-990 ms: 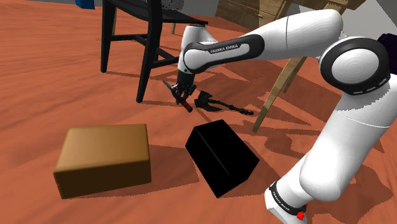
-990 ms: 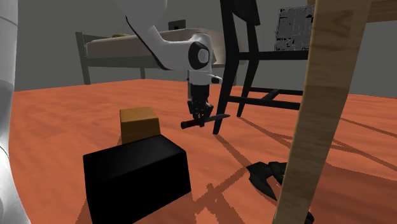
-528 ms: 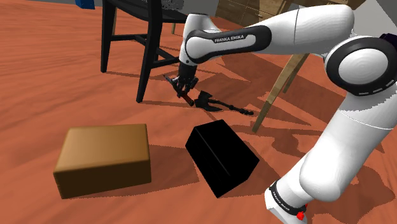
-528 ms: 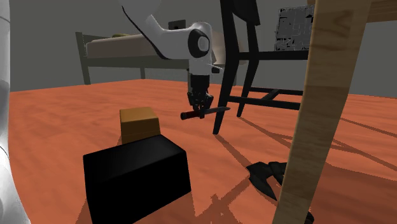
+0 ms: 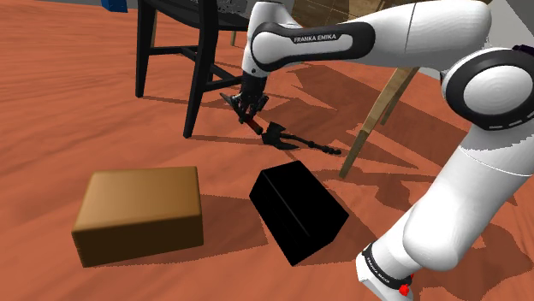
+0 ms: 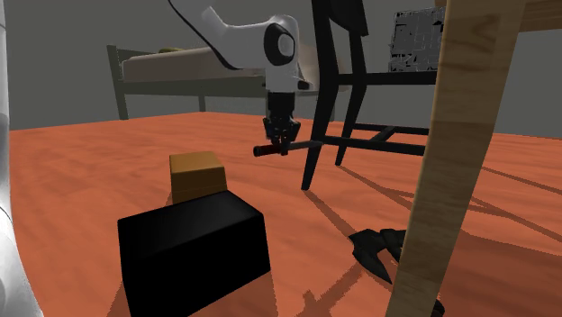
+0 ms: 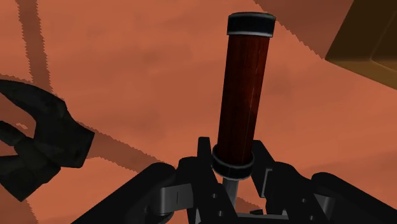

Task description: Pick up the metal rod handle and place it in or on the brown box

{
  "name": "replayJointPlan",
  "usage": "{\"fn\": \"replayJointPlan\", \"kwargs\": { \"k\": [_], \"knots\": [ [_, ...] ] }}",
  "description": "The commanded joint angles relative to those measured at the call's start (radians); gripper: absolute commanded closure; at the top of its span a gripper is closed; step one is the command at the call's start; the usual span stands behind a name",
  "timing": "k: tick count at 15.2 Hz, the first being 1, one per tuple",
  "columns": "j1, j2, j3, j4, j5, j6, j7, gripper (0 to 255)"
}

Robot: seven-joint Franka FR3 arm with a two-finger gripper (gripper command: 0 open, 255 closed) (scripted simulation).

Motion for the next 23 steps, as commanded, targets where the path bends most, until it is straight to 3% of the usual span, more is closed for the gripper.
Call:
{"fn": "replayJointPlan", "kwargs": {
  "k": [1,12,23],
  "knots": [
    [0.019,-0.01,0.014,-0.01,0.0,0.0,0.033,255],
    [0.163,-0.015,0.116,-0.021,-0.012,0.006,0.283,255],
    [0.33,0.096,0.205,0.116,-0.069,-0.029,0.548,255]
  ]
}}
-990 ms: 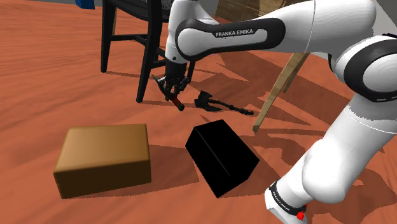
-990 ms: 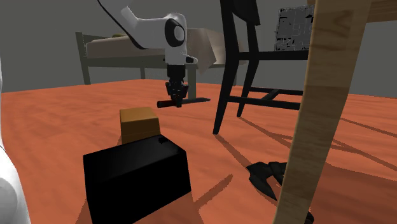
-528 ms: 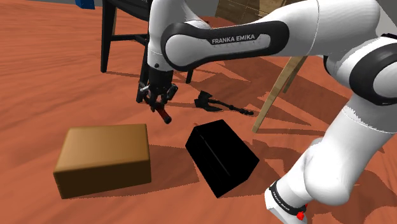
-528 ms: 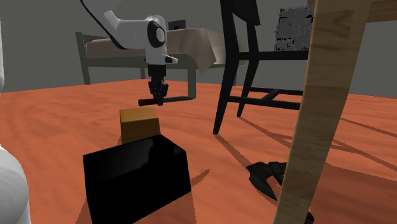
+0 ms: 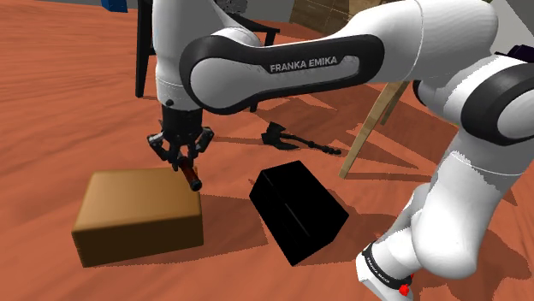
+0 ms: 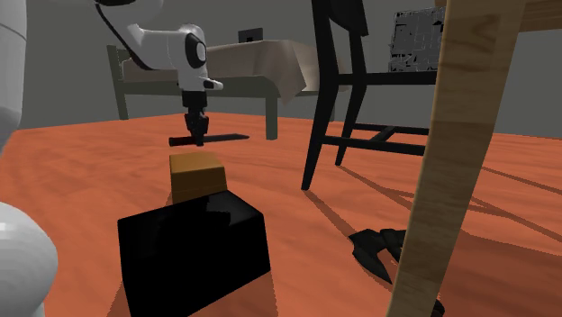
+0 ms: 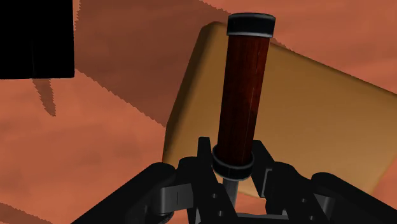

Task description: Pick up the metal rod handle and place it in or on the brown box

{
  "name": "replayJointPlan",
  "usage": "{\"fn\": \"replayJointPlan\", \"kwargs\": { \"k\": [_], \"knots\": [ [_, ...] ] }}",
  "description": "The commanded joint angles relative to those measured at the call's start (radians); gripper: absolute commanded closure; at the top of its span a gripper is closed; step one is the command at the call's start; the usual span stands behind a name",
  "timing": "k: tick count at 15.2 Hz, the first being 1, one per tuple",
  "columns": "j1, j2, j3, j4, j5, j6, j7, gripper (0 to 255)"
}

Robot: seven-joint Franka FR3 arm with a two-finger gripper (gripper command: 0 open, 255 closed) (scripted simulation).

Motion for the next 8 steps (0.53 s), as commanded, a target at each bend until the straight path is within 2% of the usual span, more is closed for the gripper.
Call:
{"fn": "replayJointPlan", "kwargs": {
  "k": [1,6,8],
  "knots": [
    [0.036,0.029,0.014,0.037,-0.015,-0.011,0.053,255],
    [0.133,0.124,0.038,0.165,-0.06,-0.052,0.171,255],
    [0.133,0.129,0.036,0.144,-0.063,-0.027,0.172,255]
  ]
}}
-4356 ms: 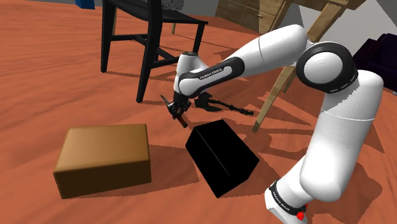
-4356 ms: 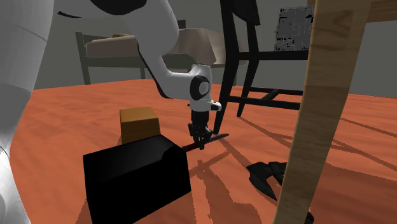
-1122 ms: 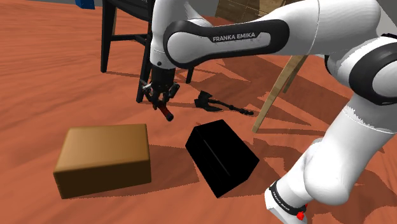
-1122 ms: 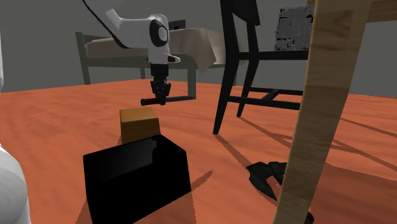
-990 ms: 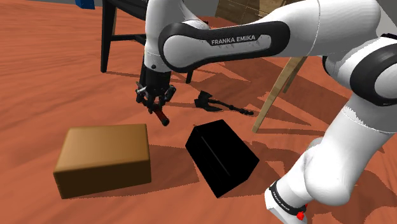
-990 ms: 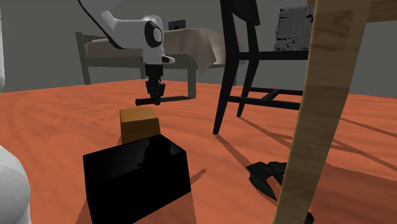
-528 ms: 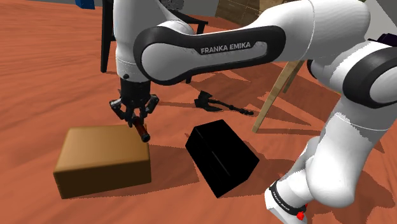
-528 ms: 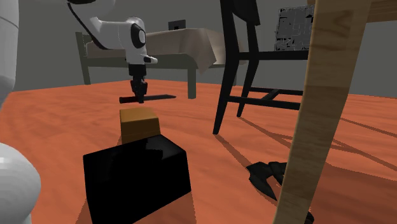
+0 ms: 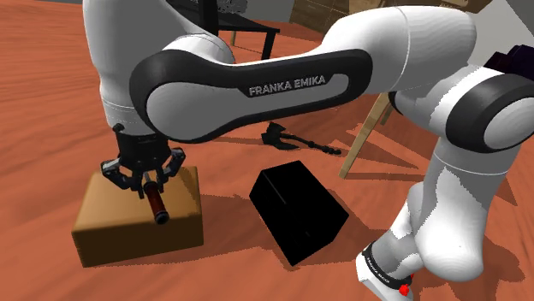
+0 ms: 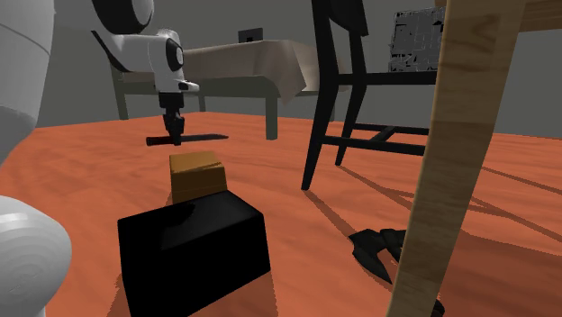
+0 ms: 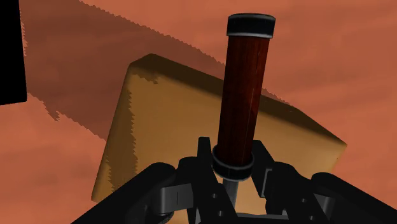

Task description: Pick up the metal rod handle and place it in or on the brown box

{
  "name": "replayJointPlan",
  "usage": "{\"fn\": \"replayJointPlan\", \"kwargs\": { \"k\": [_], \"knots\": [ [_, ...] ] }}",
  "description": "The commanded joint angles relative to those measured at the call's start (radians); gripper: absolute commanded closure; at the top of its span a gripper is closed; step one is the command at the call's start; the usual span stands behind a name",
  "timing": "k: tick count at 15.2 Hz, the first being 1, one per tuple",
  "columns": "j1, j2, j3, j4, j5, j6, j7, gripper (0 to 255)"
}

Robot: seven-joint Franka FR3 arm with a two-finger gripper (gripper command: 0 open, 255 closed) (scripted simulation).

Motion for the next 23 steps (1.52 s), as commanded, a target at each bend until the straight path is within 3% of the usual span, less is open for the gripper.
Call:
{"fn": "replayJointPlan", "kwargs": {
  "k": [1,11,19,20,23],
  "knots": [
    [0.004,0.011,-0.001,-0.01,-0.006,0.02,0.008,255],
    [0.006,0.052,-0.012,-0.097,-0.027,0.144,0.02,255],
    [0.006,0.052,-0.012,-0.097,-0.027,0.144,0.02,255],
    [0.006,0.052,-0.012,-0.097,-0.027,0.145,0.02,0],
    [0.006,0.052,-0.012,-0.097,-0.027,0.145,0.02,0]
  ]
}}
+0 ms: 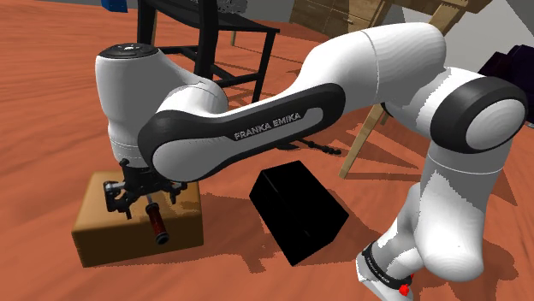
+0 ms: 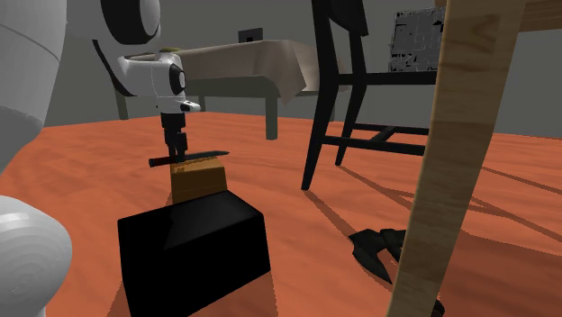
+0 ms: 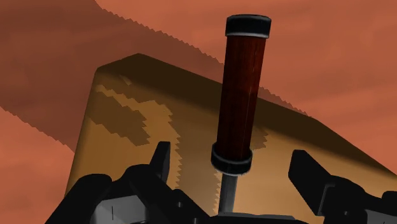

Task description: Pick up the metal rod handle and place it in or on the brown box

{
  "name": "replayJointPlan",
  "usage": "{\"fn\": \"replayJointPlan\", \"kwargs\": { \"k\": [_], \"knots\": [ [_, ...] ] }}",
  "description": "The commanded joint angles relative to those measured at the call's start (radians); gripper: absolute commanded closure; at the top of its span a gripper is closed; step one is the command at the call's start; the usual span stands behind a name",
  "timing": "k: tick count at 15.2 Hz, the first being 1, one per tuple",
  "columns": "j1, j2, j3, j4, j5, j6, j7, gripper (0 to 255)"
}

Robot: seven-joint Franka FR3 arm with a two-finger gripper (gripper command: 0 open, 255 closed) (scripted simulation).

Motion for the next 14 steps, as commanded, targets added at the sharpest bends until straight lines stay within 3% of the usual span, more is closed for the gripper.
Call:
{"fn": "replayJointPlan", "kwargs": {
  "k": [1,6,14],
  "knots": [
    [0.0,0.0,0.0,0.0,0.0,0.0,0.0,0],
    [-0.003,-0.036,0.009,0.078,0.019,-0.111,-0.013,0],
    [-0.003,-0.036,0.009,0.078,0.019,-0.111,-0.013,0]
  ]
}}
